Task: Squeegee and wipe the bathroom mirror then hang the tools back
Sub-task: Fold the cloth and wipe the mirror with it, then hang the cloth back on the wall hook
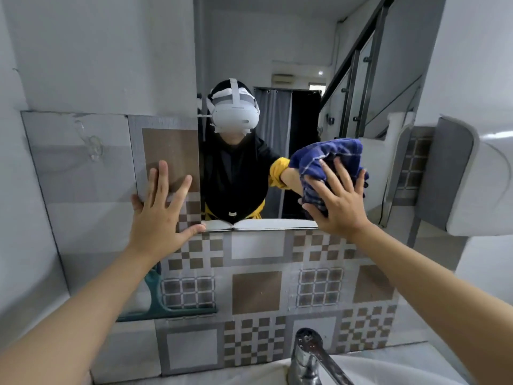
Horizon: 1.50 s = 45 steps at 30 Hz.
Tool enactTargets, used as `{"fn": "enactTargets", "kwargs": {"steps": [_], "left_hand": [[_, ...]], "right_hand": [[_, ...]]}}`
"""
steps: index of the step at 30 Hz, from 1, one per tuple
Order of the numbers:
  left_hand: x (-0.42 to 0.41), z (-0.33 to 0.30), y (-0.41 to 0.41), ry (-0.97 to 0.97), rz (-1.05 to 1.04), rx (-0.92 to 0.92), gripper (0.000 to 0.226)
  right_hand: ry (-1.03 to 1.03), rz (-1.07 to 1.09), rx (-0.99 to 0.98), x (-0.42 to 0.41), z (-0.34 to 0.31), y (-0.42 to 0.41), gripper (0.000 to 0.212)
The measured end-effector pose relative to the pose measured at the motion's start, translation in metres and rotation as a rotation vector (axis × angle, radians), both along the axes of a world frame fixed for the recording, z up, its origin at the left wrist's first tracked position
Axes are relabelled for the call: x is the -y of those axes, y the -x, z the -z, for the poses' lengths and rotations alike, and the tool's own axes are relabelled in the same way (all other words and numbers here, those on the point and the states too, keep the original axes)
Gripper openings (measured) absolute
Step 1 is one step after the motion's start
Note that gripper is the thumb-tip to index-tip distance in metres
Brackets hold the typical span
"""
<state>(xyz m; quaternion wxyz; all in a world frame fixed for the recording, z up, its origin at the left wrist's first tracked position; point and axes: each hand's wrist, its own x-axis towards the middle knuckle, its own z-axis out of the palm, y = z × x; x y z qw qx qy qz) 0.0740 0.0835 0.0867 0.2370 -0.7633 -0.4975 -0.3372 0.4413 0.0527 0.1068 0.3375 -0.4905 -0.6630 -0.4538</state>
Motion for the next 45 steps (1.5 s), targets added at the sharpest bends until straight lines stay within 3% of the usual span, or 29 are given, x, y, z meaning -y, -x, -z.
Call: {"fn": "enactTargets", "kwargs": {"steps": [10,15,23,31,35,40,45], "left_hand": [[0.000,0.001,-0.001,0.001,0.041,0.039,0.103],[-0.002,0.001,0.000,0.008,0.046,0.036,0.103],[0.001,0.001,0.001,0.008,0.036,0.045,0.104],[0.009,-0.006,0.002,0.073,0.147,0.123,0.092],[0.031,-0.016,0.005,0.184,0.407,0.416,0.060],[0.070,-0.015,0.011,0.355,0.542,0.765,0.023],[0.090,-0.018,0.029,0.404,0.495,0.942,0.017]], "right_hand": [[0.168,0.040,-0.521,0.021,0.025,-0.054,0.072],[0.125,-0.035,-0.785,0.026,0.057,-0.022,0.077],[0.106,-0.194,-0.956,0.016,0.090,0.070,0.079],[0.240,-0.352,-0.945,0.013,0.089,0.183,0.072],[0.322,-0.433,-0.891,0.016,0.085,0.222,0.069],[0.500,-0.598,-0.685,0.031,0.072,0.252,0.075],[0.698,-0.787,-0.711,0.051,0.046,0.265,0.067]]}}
